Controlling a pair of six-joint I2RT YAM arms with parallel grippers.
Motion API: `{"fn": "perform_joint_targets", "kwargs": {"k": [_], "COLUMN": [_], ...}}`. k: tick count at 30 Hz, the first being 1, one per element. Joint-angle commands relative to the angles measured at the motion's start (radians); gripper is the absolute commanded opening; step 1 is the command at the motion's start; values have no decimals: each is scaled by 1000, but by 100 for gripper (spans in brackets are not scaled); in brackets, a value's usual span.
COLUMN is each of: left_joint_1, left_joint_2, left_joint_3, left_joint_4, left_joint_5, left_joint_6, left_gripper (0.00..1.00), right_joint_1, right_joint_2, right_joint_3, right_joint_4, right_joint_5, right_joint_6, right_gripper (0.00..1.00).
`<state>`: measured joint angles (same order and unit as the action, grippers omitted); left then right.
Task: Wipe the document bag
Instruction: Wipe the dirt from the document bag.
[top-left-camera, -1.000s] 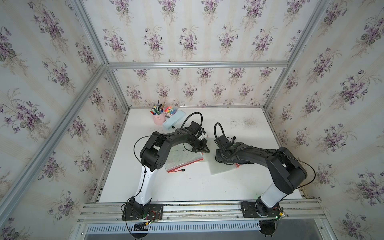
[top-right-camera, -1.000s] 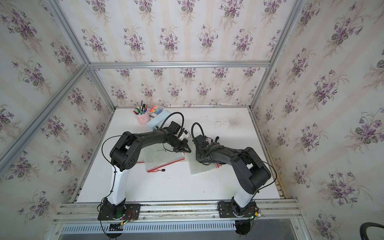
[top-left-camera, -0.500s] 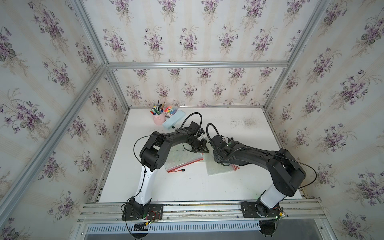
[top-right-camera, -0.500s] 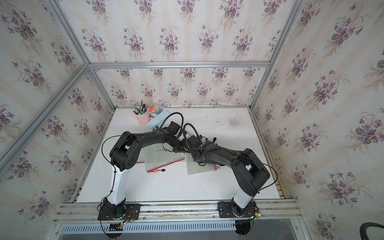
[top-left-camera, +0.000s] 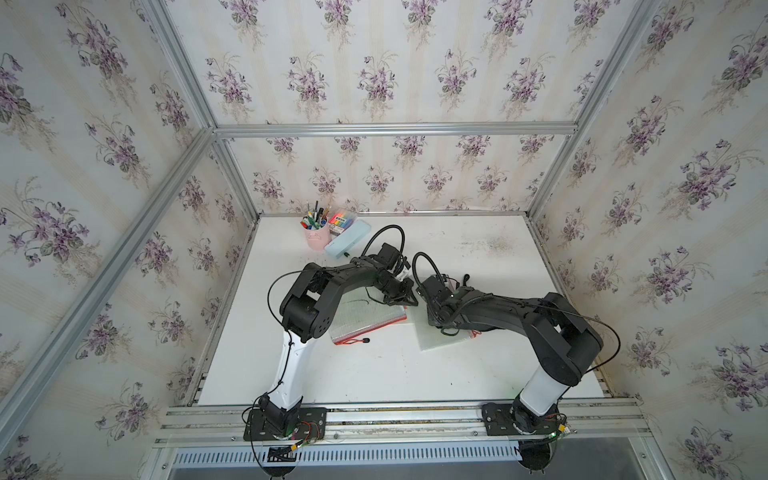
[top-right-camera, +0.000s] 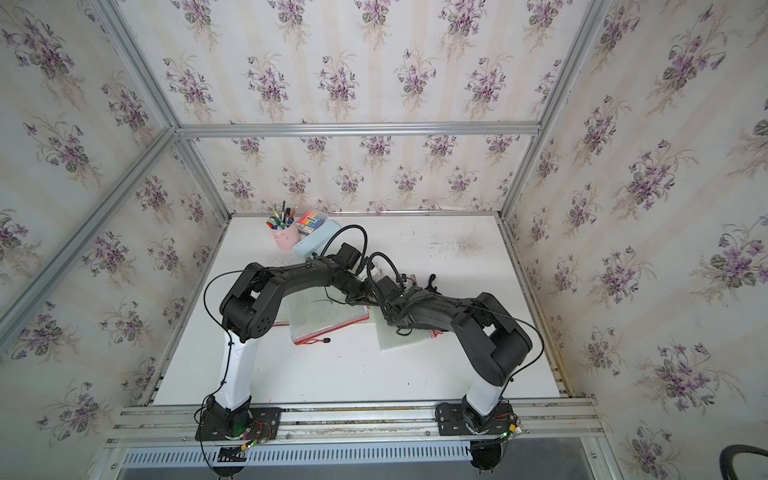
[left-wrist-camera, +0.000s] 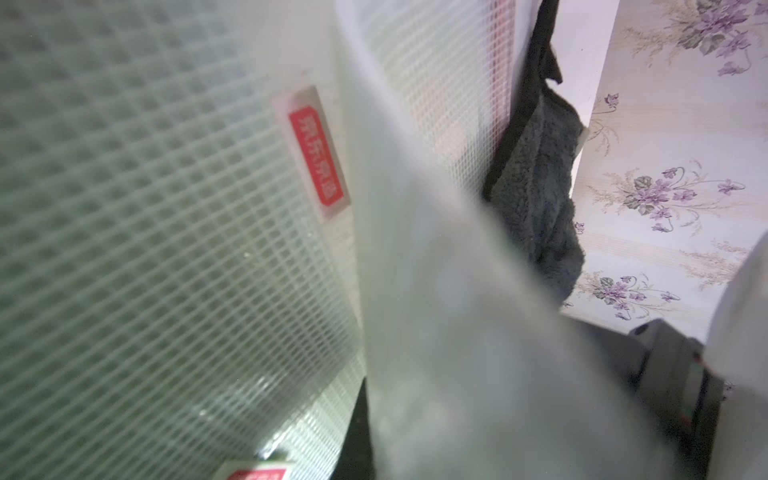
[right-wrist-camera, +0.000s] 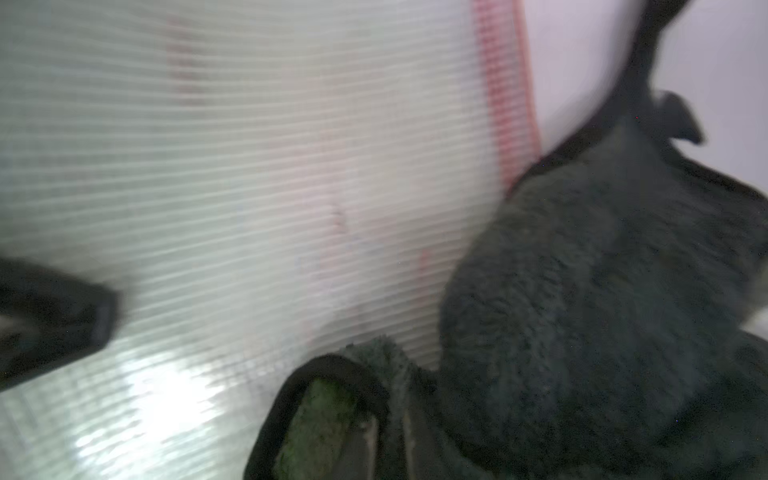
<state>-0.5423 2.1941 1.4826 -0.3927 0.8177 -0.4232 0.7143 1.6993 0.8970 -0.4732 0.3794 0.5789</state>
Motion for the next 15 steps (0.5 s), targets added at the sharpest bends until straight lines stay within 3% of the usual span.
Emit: {"fn": "perform_joint_targets", "kwargs": {"k": [1,7,12,15], "left_joint_1": [5,4,4,5], "left_joint_2": [-13,-7,1,0], "left_joint_3": [-1,5,7,7], "left_joint_4": [-23,-26,-20,-23], "left_joint_5": [-3,-4,2,0], "left_joint_6": [30,32,26,27], "left_gripper": [0,0,0,0], "right_joint_1": [-13,15,30,15], "right_joint_2": [-36,-43,-2,13], "right_joint_3": [-3,198,230,195], "right_joint_4": [-253,-229,-65,-88], "right_joint_5": [77,14,-170,-96], "right_joint_6": [17,-31,-61,-35], "right_gripper": [9,10,13,15]}}
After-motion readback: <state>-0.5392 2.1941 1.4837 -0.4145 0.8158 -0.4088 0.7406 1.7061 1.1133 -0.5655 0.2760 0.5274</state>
